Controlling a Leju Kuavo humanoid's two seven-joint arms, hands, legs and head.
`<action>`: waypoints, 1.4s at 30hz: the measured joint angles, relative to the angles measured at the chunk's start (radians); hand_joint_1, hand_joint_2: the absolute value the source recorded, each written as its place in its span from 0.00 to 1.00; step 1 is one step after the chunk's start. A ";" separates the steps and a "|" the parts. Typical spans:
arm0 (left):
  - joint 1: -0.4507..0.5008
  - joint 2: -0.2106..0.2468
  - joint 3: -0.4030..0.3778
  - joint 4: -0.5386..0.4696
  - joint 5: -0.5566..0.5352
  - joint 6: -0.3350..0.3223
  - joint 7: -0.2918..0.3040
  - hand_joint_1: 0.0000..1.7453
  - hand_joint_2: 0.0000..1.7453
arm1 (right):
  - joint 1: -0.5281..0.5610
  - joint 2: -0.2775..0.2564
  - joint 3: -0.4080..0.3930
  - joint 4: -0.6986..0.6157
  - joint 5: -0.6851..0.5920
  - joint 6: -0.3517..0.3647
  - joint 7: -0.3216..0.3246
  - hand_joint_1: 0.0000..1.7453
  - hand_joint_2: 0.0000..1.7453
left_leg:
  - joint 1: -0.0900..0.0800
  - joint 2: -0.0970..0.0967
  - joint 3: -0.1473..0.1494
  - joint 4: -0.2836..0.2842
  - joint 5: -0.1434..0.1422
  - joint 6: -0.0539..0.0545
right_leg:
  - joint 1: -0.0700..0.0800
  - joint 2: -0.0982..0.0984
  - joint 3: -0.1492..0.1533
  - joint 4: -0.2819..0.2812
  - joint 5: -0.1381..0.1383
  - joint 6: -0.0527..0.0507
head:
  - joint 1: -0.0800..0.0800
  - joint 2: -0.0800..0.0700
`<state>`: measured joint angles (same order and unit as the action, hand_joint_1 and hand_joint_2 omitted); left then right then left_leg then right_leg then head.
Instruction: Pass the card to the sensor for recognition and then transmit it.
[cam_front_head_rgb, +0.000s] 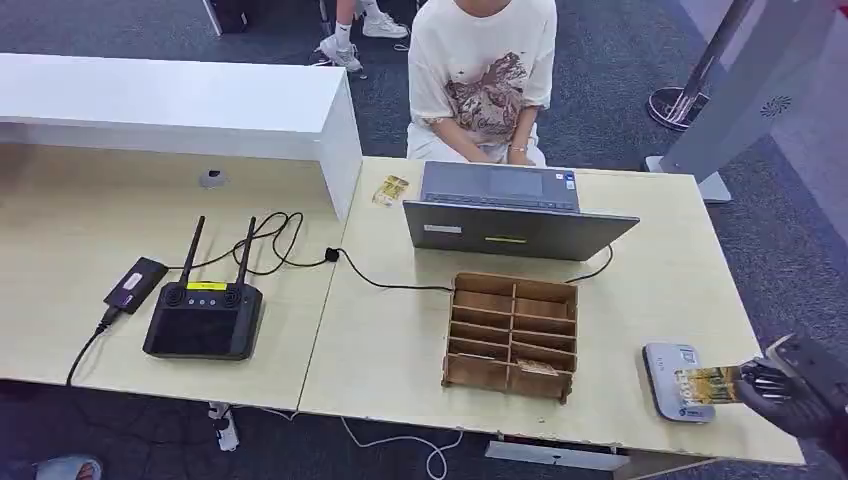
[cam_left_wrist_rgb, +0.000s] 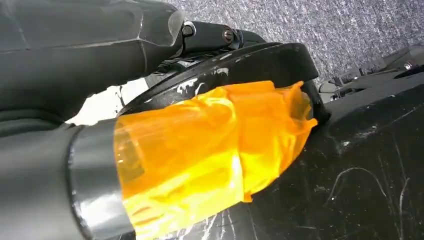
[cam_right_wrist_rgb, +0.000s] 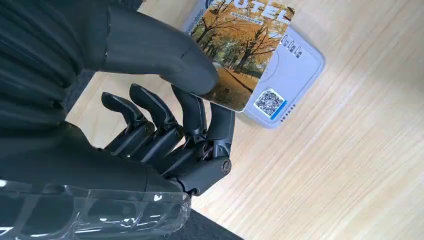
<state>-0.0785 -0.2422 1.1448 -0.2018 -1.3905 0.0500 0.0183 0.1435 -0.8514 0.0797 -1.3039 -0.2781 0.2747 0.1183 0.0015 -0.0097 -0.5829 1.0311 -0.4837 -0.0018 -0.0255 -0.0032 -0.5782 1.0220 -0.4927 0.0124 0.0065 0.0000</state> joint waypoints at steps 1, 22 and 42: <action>0.000 0.000 0.000 0.000 0.000 0.000 0.000 0.00 0.00 | -0.002 0.004 0.000 0.004 0.000 0.000 0.000 1.00 1.00 | 0.000 0.000 0.000 0.000 0.000 0.000 | 0.000 0.000 0.000 0.000 0.000 0.000 | 0.000 0.000; -0.002 0.001 -0.001 0.000 -0.003 -0.003 0.005 0.00 0.00 | -0.049 0.071 0.025 0.069 0.036 -0.016 -0.003 1.00 1.00 | 0.000 0.000 0.000 0.000 0.000 0.000 | 0.000 0.000 0.000 0.000 0.000 0.000 | 0.000 0.000; -0.007 0.001 -0.001 0.000 -0.003 -0.005 0.023 0.00 0.00 | -0.119 0.121 0.070 0.142 0.253 -0.121 0.029 1.00 1.00 | 0.000 0.000 0.000 0.000 0.000 0.000 | 0.000 0.000 0.000 0.000 0.000 0.000 | 0.000 0.000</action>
<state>-0.0855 -0.2411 1.1440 -0.2018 -1.3935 0.0446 0.0408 0.0241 -0.7302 0.1495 -1.1620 -0.0256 0.1534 0.1476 0.0014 -0.0097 -0.5830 1.0311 -0.4836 -0.0018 -0.0254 -0.0034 -0.5782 1.0221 -0.4928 0.0124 0.0065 0.0000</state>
